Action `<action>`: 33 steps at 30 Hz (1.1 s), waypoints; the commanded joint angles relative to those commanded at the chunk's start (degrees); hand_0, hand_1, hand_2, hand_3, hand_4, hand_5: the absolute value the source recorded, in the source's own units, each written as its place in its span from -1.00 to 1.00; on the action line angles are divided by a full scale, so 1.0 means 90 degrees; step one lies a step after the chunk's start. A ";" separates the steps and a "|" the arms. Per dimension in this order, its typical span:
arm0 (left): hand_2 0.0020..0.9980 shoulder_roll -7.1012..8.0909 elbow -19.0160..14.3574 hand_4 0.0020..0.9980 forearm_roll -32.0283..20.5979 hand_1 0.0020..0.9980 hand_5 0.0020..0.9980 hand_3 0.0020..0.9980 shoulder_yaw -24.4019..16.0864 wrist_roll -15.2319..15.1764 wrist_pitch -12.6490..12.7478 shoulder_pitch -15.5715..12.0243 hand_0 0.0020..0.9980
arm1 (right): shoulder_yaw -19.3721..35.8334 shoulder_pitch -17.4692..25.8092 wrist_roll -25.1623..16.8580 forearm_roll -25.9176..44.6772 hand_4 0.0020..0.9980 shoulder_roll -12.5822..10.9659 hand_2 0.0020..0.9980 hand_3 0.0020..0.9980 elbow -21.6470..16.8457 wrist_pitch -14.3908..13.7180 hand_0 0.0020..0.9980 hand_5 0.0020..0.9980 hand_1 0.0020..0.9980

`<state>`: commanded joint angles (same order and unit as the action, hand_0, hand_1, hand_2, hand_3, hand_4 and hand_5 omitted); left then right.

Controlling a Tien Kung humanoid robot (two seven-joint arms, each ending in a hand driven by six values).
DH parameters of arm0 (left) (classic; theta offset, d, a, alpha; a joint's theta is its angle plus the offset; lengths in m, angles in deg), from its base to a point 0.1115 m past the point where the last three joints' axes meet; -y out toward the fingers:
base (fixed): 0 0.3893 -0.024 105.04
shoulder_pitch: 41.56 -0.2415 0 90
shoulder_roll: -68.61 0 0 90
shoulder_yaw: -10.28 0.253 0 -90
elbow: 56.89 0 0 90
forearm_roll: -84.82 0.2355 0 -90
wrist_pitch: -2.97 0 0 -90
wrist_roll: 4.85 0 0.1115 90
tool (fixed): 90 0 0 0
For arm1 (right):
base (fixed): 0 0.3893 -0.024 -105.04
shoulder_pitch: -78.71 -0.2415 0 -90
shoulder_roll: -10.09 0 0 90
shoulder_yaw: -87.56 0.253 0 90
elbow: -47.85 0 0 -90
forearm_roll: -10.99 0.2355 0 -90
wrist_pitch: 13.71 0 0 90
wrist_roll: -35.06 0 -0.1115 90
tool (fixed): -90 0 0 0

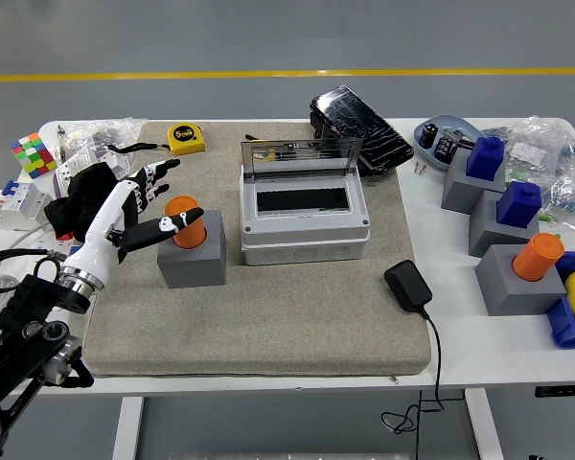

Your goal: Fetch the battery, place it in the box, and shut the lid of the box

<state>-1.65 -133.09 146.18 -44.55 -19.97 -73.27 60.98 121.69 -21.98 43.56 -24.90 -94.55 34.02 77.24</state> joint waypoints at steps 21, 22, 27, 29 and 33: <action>0.35 -0.0397 0.1091 1.00 -0.1600 0.21 -1.00 0.33 0.1006 -0.1047 0.0155 0.0637 -0.01 | -0.0021 0.0021 -0.0003 -0.0007 0.81 0.0013 0.35 0.11 -0.0036 0.0001 0.34 -0.03 0.34; 0.35 -0.0419 0.1130 1.00 -0.1746 0.21 -1.00 0.33 0.1045 -0.1118 0.0171 0.0670 -0.01 | -0.0031 0.0021 -0.0003 -0.0002 0.81 0.0016 0.35 0.11 -0.0035 0.0001 0.34 -0.03 0.34; -0.24 -0.0541 0.1306 0.77 -0.2399 -0.37 -1.00 -0.25 0.1236 -0.1437 0.0264 0.0831 -0.47 | -0.0069 0.0023 -0.0006 0.0007 0.81 0.0026 0.35 0.11 -0.0043 0.0000 0.34 -0.04 0.33; -0.47 -0.0593 0.1379 0.74 -0.2554 -0.67 -1.00 -0.49 0.1327 -0.1531 0.0305 0.0895 -0.77 | -0.0090 0.0021 -0.0007 0.0013 0.81 0.0028 0.35 0.11 -0.0044 -0.0001 0.34 -0.03 0.33; -0.47 -0.0675 0.1464 0.74 -0.2828 -0.67 -1.00 -0.49 0.1503 -0.1697 0.0344 0.0989 -0.77 | -0.0090 0.0014 -0.0010 0.0000 0.81 0.0033 0.35 0.11 -0.0060 -0.0005 0.34 -0.03 0.33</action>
<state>-7.73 -119.91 120.73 -31.02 -35.24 -70.17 69.88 120.88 -21.85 43.46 -24.90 -94.25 33.48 77.20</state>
